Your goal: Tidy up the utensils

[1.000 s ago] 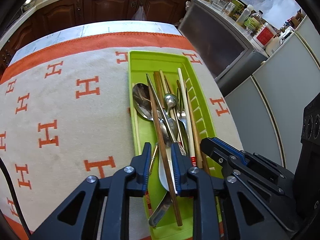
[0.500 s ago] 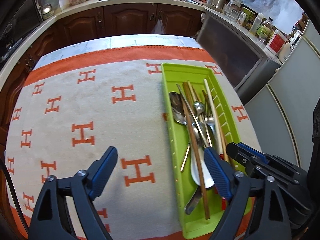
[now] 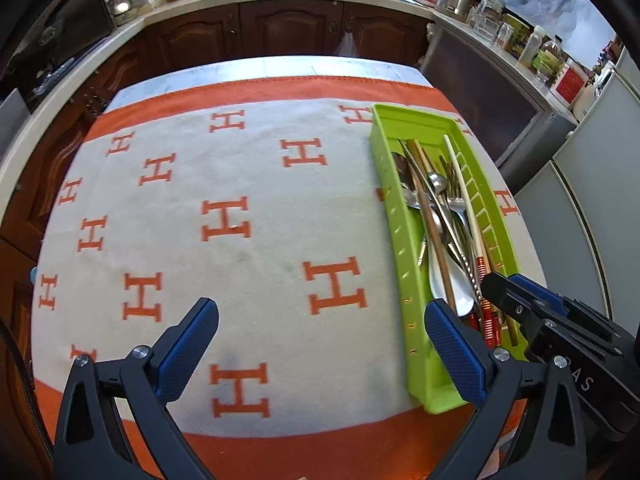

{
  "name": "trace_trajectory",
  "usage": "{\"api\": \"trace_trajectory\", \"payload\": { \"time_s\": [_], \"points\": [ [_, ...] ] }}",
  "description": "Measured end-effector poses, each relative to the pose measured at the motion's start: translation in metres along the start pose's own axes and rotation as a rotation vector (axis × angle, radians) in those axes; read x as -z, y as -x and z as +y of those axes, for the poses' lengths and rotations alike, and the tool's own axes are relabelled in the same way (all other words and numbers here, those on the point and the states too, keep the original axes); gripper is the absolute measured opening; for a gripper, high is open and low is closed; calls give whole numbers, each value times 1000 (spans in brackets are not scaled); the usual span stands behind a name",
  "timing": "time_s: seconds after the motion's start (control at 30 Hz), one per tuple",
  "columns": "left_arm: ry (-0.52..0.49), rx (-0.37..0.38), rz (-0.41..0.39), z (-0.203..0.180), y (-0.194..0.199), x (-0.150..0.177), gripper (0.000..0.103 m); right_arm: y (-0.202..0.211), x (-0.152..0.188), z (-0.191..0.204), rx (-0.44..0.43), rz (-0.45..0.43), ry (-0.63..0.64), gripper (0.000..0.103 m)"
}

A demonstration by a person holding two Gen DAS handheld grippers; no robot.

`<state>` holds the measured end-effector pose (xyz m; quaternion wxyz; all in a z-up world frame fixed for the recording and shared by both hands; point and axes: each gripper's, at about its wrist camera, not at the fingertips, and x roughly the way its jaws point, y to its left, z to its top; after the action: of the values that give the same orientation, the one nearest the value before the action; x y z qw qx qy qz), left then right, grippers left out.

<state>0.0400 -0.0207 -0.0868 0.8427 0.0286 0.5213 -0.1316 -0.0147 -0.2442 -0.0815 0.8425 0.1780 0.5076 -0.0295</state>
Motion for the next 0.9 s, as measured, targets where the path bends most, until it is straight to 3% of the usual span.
{"api": "trace_trajectory", "payload": {
  "time_s": [0.17,0.37,0.53,0.9],
  "points": [
    [20,-82,-70,23,32,8,102,19,13,31,-32,-14,47,35],
    [90,-177,-191,61,86,16,102,59,19,78,-71,-94,115,40],
    [130,-199,-273,81,123,21,102,97,21,120,-110,-171,174,57],
    [141,-217,-345,87,160,19,102,150,22,165,-92,-285,228,68]
  ]
}}
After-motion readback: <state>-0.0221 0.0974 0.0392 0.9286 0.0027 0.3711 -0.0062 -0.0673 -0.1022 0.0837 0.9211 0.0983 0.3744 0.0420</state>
